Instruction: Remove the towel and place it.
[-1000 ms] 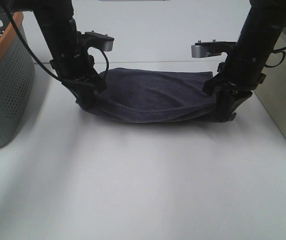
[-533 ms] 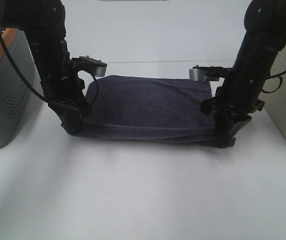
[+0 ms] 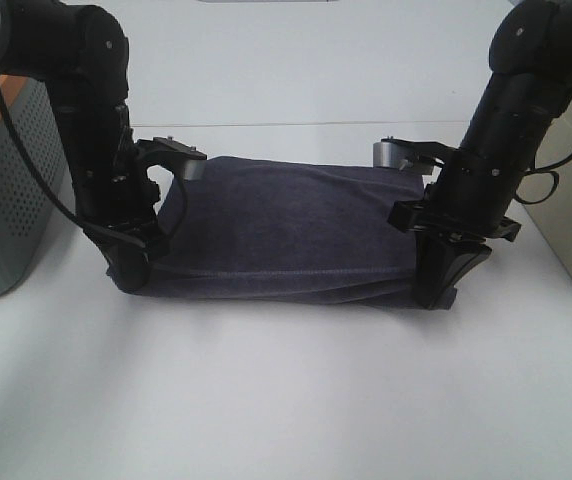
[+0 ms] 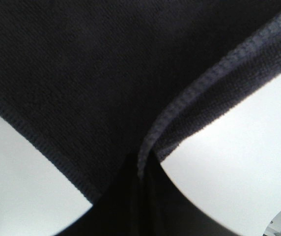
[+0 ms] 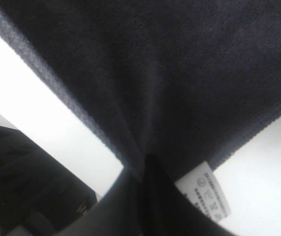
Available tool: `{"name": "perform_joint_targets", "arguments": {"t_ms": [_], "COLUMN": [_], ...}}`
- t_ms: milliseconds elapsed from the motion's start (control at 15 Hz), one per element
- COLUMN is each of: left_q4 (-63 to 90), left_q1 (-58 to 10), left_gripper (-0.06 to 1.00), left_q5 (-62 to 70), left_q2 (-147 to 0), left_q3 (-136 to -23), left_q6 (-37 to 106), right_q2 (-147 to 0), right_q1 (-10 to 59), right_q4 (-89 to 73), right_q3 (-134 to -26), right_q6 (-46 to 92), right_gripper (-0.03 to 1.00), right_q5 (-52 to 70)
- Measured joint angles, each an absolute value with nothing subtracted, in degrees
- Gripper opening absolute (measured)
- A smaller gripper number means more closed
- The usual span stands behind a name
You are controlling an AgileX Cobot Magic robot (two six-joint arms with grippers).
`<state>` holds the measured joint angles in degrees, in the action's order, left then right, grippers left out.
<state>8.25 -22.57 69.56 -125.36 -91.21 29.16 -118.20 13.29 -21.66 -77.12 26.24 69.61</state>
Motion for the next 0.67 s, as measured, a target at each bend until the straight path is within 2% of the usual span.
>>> {"name": "perform_joint_targets", "arguments": {"t_ms": [200, 333, 400, 467, 533, 600, 667], "left_q4": [7.68, 7.39, 7.33, 7.33, 7.28, 7.33, 7.33], "left_q1": [-22.57, -22.57, -22.57, -22.57, -22.57, -22.57, -22.57], "left_gripper": [0.00, 0.00, 0.01, 0.01, 0.07, 0.36, 0.57], "left_q5": [69.56, 69.56, 69.56, 69.56, 69.56, 69.56, 69.56], "left_q2": [-125.36, -125.36, -125.36, -125.36, -125.36, -125.36, -125.36], "left_q3": [-91.10, -91.10, -91.10, -91.10, -91.10, -91.10, -91.10], "left_q6": [29.22, 28.99, 28.82, 28.82, 27.96, 26.01, 24.47], "right_q2": [-118.20, -118.20, -118.20, -118.20, -118.20, -118.20, -118.20], "right_q1": [13.29, 13.29, 13.29, 13.29, 13.29, 13.29, 13.29], "right_q4": [-22.69, -23.09, -23.15, -23.15, -23.15, -23.15, -23.09], "right_q3": [-75.52, -75.23, -75.23, -75.23, -75.23, -75.23, -75.23], "right_q6": [26.24, 26.24, 26.24, 26.24, 26.18, 22.52, 20.40], "right_gripper": [0.02, 0.05, 0.12, 0.12, 0.18, 0.42, 0.57], "right_q5": [69.61, 69.61, 69.61, 69.61, 69.61, 69.61, 69.61]}}
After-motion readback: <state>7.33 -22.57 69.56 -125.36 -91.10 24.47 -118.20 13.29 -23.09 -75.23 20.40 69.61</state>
